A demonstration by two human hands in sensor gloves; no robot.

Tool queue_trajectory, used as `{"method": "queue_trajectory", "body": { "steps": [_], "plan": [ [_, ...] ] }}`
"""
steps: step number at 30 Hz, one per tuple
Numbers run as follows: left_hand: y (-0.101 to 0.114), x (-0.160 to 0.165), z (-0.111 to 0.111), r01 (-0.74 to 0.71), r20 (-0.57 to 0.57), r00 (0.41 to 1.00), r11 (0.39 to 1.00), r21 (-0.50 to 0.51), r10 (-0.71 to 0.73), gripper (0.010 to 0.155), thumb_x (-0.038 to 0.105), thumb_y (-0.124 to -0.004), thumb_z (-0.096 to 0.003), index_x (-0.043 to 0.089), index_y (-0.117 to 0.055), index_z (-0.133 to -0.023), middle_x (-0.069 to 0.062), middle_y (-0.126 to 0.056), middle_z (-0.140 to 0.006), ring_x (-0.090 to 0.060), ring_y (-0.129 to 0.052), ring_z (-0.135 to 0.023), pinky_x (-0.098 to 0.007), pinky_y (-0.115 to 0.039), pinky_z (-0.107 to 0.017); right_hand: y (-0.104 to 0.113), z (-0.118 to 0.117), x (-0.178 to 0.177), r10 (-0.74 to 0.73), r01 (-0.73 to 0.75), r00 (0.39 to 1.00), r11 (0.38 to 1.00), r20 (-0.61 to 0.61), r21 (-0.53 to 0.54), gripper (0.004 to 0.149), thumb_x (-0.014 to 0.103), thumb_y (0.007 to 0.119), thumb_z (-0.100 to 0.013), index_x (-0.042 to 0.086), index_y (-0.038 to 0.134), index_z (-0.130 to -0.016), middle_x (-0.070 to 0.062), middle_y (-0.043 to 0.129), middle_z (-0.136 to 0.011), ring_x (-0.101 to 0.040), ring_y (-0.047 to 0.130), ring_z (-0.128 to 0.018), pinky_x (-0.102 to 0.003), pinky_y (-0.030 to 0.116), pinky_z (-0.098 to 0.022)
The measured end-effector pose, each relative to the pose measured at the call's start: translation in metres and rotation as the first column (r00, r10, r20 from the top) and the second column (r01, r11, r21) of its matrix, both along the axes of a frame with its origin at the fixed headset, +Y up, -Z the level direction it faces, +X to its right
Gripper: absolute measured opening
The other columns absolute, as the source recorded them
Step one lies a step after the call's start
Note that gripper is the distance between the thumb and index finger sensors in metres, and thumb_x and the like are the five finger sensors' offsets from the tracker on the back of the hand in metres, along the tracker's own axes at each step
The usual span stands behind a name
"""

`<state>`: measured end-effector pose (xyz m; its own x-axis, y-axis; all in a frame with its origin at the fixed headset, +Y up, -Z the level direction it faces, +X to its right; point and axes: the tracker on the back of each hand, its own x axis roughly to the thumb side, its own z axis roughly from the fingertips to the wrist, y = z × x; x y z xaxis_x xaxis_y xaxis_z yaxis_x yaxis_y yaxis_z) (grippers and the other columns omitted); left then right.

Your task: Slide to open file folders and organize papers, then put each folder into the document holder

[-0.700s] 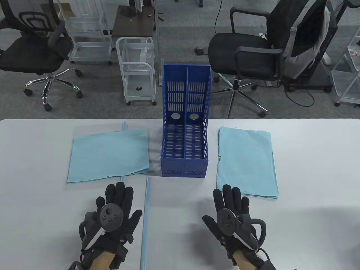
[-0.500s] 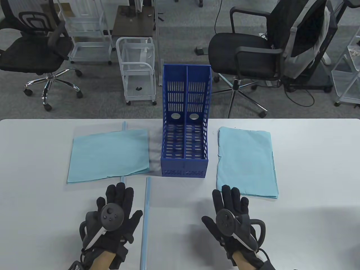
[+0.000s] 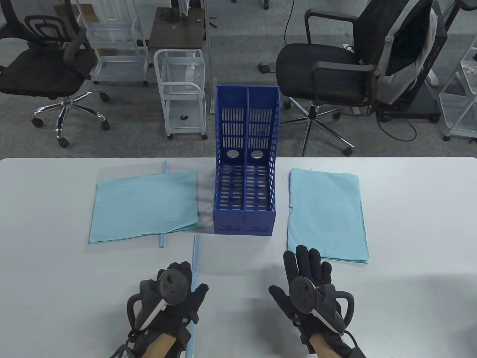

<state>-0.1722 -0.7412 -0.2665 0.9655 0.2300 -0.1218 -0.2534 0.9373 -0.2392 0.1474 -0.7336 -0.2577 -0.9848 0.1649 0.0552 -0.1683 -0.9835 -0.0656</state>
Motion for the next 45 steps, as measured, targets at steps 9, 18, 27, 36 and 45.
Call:
{"method": "queue_trajectory", "body": {
  "steps": [9,18,27,36,45],
  "plan": [
    [-0.02,0.018,-0.032,0.173,-0.171,0.957,0.935,-0.311,-0.233,0.07,0.059,-0.084,-0.0435,0.021,-0.069,-0.101,-0.005,-0.076,-0.097,-0.025,-0.087,-0.075,-0.038,-0.081,-0.053,0.0,0.0,-0.002,0.0,0.0,1.0,1.0,-0.01,-0.018,0.087,0.075,0.068,-0.035,0.036,0.035,-0.106,-0.001,0.03,-0.119,-0.036,0.033,-0.109,-0.058,0.035,-0.075],
    [-0.019,0.022,-0.049,0.083,-0.303,0.924,0.896,-0.435,-0.233,0.06,0.05,-0.088,-0.0419,0.018,-0.076,-0.091,-0.005,-0.083,-0.084,-0.023,-0.092,-0.064,-0.037,-0.083,-0.045,-0.001,0.0,-0.003,0.001,-0.001,1.0,1.0,-0.011,-0.023,0.087,0.075,0.068,-0.035,0.036,0.035,-0.106,-0.001,0.03,-0.119,-0.036,0.033,-0.109,-0.058,0.035,-0.075],
    [-0.021,0.002,-0.036,-0.077,-0.328,0.944,0.956,-0.282,-0.021,0.052,0.051,-0.089,-0.0391,0.02,-0.088,-0.08,-0.003,-0.093,-0.069,-0.019,-0.099,-0.049,-0.036,-0.087,-0.034,0.002,0.004,-0.004,-0.016,0.016,1.0,1.0,-0.017,-0.013,0.087,0.075,0.068,-0.035,0.035,0.035,-0.106,-0.001,0.03,-0.119,-0.036,0.035,-0.109,-0.058,0.036,-0.075],
    [-0.003,-0.025,-0.011,-0.258,-0.076,0.964,0.965,-0.035,0.255,0.048,0.044,-0.091,-0.0402,0.021,-0.088,-0.082,-0.006,-0.094,-0.074,-0.024,-0.099,-0.055,-0.04,-0.086,-0.039,-0.002,0.001,-0.002,-0.173,0.173,0.984,0.985,-0.029,-0.011,0.088,0.073,0.07,-0.035,0.034,0.036,-0.105,-0.001,0.036,-0.118,-0.035,0.041,-0.108,-0.055,0.04,-0.076],
    [0.025,0.016,0.021,-0.266,0.487,0.866,0.927,0.264,0.109,0.044,0.04,-0.089,-0.0425,0.031,-0.086,-0.085,-0.002,-0.089,-0.083,-0.024,-0.094,-0.062,-0.04,-0.083,-0.045,-0.004,-0.006,0.01,-0.532,0.533,0.845,0.846,-0.059,-0.01,0.094,0.071,0.077,-0.032,0.032,0.03,-0.103,0.002,0.041,-0.116,-0.031,0.051,-0.107,-0.052,0.049,-0.076]
  ]
}}
